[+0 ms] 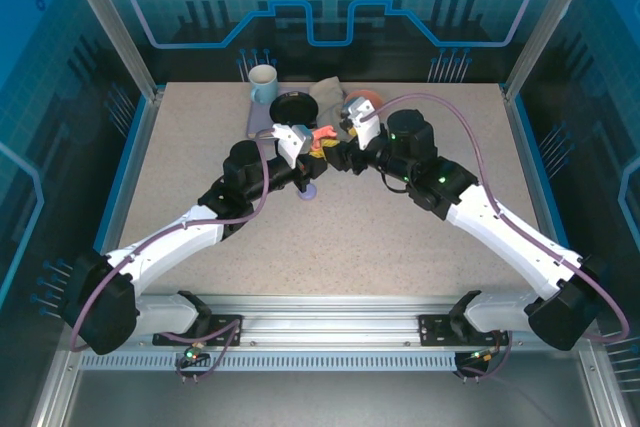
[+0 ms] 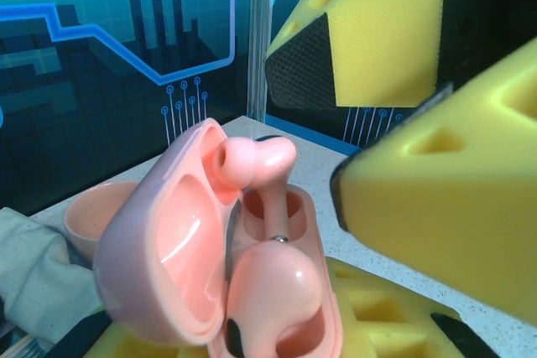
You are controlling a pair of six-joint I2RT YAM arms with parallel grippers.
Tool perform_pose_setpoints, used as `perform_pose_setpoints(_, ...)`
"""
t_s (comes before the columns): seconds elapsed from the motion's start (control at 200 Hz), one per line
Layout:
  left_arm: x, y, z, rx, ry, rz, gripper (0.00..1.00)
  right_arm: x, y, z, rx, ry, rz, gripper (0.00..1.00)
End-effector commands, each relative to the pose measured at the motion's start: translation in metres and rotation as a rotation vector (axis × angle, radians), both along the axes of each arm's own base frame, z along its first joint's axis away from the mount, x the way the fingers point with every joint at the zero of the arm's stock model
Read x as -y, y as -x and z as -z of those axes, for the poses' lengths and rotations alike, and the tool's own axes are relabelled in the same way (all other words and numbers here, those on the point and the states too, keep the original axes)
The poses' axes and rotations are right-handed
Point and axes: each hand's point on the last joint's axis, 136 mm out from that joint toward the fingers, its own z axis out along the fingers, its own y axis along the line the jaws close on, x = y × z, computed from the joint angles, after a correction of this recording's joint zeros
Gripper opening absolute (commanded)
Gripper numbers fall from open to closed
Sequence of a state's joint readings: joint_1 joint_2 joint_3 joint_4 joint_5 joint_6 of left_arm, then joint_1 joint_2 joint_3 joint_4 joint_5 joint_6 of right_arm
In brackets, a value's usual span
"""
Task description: Insert the wireless bluetooth earbuds into the charging case
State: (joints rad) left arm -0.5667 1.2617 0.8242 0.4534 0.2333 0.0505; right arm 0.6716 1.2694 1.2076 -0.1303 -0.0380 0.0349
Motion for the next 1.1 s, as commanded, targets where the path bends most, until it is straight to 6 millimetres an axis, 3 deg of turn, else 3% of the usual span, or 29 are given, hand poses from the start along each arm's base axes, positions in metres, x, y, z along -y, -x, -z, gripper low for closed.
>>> perform_pose_setpoints(0.0, 0.000, -0.003, -0.025, 0.057, 0.042, -0.001, 0.00, 0.005, 0.001, -0.018, -0.031, -0.093, -0.012, 0.62)
perform_pose_setpoints(0.45, 0.000, -0.003, -0.023, 0.056, 0.042, -0.002, 0.00, 0.003, -0.005, -0.040, -0.162, -0.313, -0.080, 0.67)
perform_pose_setpoints(0.7, -0.001, -0.003, -0.024, 0.062, 0.044, -0.004, 0.00, 0.021, -0.021, -0.034, -0.292, -0.409, -0.012, 0.69)
perform_pose_setpoints(1.096, 0.001, -0.005, -0.025, 0.066, 0.043, -0.002, 0.00, 0.003, -0.016, -0.028, -0.373, -0.440, -0.096, 0.69)
